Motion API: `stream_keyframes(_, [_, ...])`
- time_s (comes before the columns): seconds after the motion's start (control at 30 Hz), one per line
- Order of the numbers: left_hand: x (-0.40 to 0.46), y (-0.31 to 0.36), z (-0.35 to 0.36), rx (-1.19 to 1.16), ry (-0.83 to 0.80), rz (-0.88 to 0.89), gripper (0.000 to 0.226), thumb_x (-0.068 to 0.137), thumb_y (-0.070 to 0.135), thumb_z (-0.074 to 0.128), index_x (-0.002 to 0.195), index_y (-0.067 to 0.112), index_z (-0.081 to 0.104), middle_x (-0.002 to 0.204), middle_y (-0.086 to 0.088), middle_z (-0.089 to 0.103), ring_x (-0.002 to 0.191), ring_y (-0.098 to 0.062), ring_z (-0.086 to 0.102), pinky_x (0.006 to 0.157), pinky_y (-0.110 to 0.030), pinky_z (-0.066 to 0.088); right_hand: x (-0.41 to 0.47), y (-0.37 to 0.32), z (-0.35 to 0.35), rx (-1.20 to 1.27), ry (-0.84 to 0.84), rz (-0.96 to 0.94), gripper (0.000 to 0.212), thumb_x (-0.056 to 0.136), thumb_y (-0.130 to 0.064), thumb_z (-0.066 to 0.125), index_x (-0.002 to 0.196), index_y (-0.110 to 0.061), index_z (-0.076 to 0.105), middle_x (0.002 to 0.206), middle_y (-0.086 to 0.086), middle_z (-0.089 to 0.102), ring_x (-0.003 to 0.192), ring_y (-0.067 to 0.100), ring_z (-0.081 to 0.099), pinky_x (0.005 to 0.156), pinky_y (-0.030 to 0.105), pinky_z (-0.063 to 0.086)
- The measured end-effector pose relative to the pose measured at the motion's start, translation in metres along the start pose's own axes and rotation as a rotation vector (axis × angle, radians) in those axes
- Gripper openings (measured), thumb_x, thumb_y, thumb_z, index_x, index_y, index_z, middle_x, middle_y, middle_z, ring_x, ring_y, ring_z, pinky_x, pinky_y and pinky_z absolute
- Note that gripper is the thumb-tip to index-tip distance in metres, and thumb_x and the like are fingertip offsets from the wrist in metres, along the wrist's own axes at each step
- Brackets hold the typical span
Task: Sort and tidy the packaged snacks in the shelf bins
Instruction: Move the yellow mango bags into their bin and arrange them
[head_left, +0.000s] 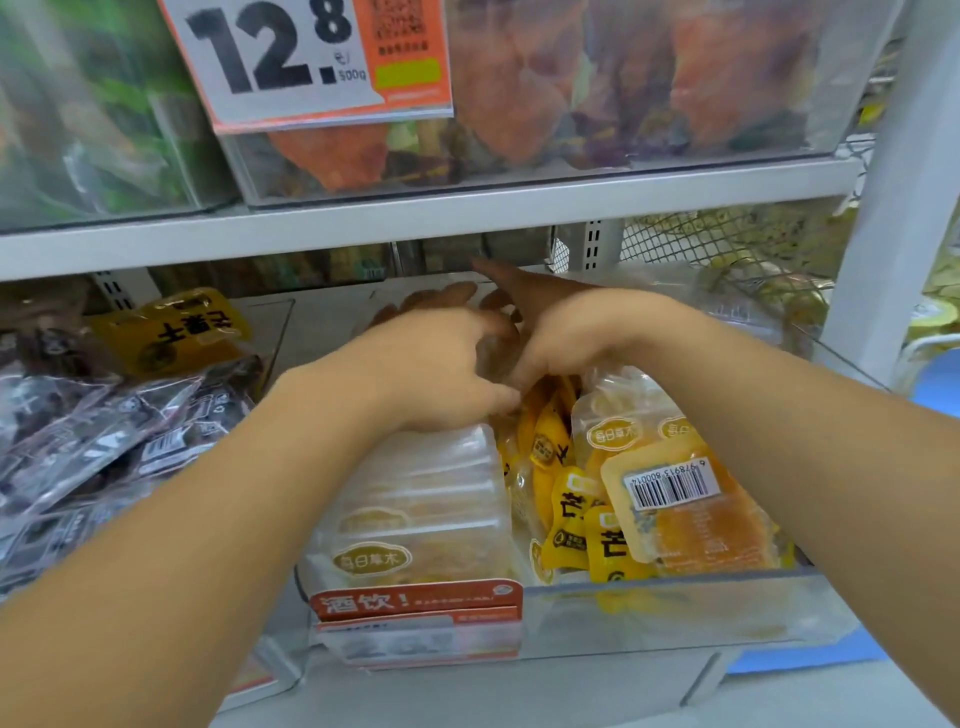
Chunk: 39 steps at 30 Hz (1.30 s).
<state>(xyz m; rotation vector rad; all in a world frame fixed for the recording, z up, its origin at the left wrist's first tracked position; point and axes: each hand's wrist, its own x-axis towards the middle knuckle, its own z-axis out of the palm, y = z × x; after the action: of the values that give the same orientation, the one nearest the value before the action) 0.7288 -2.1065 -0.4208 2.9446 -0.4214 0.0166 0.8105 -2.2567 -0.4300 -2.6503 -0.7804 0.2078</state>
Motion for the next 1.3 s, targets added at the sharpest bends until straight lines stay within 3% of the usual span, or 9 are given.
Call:
stream_keyframes(0.2, [0.0, -0.002, 0.002, 0.14, 0.037, -0.034, 0.06, 0.082, 0.073, 0.056, 0.133, 0.043, 0.048, 0.129, 0.008, 0.061, 0.112, -0.019, 0.058, 0.093, -0.038, 0.051, -0.01, -0.004, -0.01, -0.407, -0.002, 0.129, 0.101, 0.056, -0.063, 0.087, 0.139, -0.019, 0.049, 0.118, 0.002, 0.065, 0.102, 0.026, 0.064, 0.087, 0.037, 0.055])
stream_keyframes(0.33, [-0.011, -0.014, 0.002, 0.119, 0.029, -0.094, 0.094, 0.061, 0.097, 0.039, 0.137, 0.041, 0.043, 0.138, 0.011, 0.057, 0.119, -0.018, 0.057, 0.098, -0.042, 0.05, -0.035, -0.003, -0.019, -0.587, -0.049, 0.099, 0.064, 0.067, -0.07, 0.076, 0.109, -0.023, 0.068, 0.091, -0.003, 0.066, 0.084, 0.02, 0.062, 0.073, 0.03, 0.053])
stream_keyframes(0.47, [-0.016, -0.008, -0.002, 0.138, 0.007, -0.119, 0.104, 0.057, 0.101, 0.041, 0.135, 0.032, 0.044, 0.131, 0.008, 0.06, 0.111, -0.018, 0.059, 0.095, -0.041, 0.051, -0.05, -0.005, -0.02, -0.688, -0.071, 0.044, 0.047, 0.074, -0.071, 0.069, 0.078, -0.025, 0.061, 0.072, -0.008, 0.058, 0.076, 0.018, 0.06, 0.07, 0.032, 0.054])
stream_keyframes(0.57, [-0.019, 0.0, -0.005, 0.121, 0.028, -0.107, 0.107, 0.05, 0.101, 0.042, 0.128, 0.028, 0.036, 0.096, 0.01, 0.058, 0.084, -0.015, 0.056, 0.081, -0.036, 0.048, -0.055, -0.009, -0.022, -0.613, -0.135, 0.05, 0.047, 0.078, -0.065, 0.067, 0.07, -0.02, 0.056, 0.066, -0.006, 0.056, 0.068, 0.018, 0.057, 0.062, 0.034, 0.048])
stream_keyframes(0.67, [-0.019, 0.002, -0.004, 0.13, -0.055, -0.054, 0.11, 0.051, 0.101, 0.038, 0.139, 0.035, 0.04, 0.121, 0.011, 0.061, 0.104, -0.017, 0.057, 0.093, -0.036, 0.047, -0.059, -0.009, -0.021, -0.436, -0.201, 0.055, 0.041, 0.088, -0.051, 0.053, 0.066, -0.016, 0.059, 0.064, -0.004, 0.054, 0.064, 0.018, 0.052, 0.06, 0.032, 0.042])
stream_keyframes(0.9, [-0.019, -0.001, -0.006, 0.115, -0.142, -0.031, 0.104, 0.057, 0.098, 0.035, 0.138, 0.034, 0.048, 0.14, 0.011, 0.055, 0.119, -0.015, 0.054, 0.1, -0.038, 0.047, -0.063, -0.002, -0.03, -0.231, -0.252, 0.164, 0.054, 0.069, -0.055, 0.049, 0.1, -0.018, 0.073, 0.101, 0.008, 0.07, 0.097, 0.031, 0.064, 0.094, 0.054, 0.05])
stream_keyframes(1.07, [-0.004, 0.0, -0.009, 0.096, -0.094, 0.026, 0.058, 0.085, 0.051, 0.064, 0.138, 0.037, 0.047, 0.139, 0.006, 0.055, 0.122, -0.019, 0.053, 0.102, -0.038, 0.046, -0.051, 0.004, -0.028, -0.039, -0.156, 0.215, 0.047, 0.105, -0.039, 0.032, 0.122, -0.013, 0.067, 0.11, -0.003, 0.07, 0.113, 0.028, 0.061, 0.098, 0.039, 0.047])
stream_keyframes(1.2, [0.012, 0.006, -0.006, 0.088, -0.143, 0.016, 0.064, 0.085, 0.038, 0.067, 0.144, 0.038, 0.043, 0.141, 0.006, 0.053, 0.123, -0.019, 0.053, 0.103, -0.038, 0.048, -0.027, 0.011, -0.016, -0.371, 0.131, 0.245, 0.082, 0.083, -0.034, 0.075, 0.151, -0.027, 0.029, 0.132, 0.007, 0.058, 0.105, 0.03, 0.06, 0.084, 0.037, 0.054])
stream_keyframes(1.3, [0.017, -0.001, -0.003, 0.077, -0.1, -0.016, 0.054, 0.087, 0.044, 0.066, 0.138, 0.041, 0.048, 0.138, 0.007, 0.053, 0.116, -0.017, 0.053, 0.1, -0.034, 0.047, -0.017, 0.017, -0.014, -0.455, 0.139, 0.242, 0.091, 0.082, -0.018, 0.076, 0.155, -0.032, 0.023, 0.139, 0.01, 0.054, 0.114, 0.034, 0.059, 0.087, 0.04, 0.055])
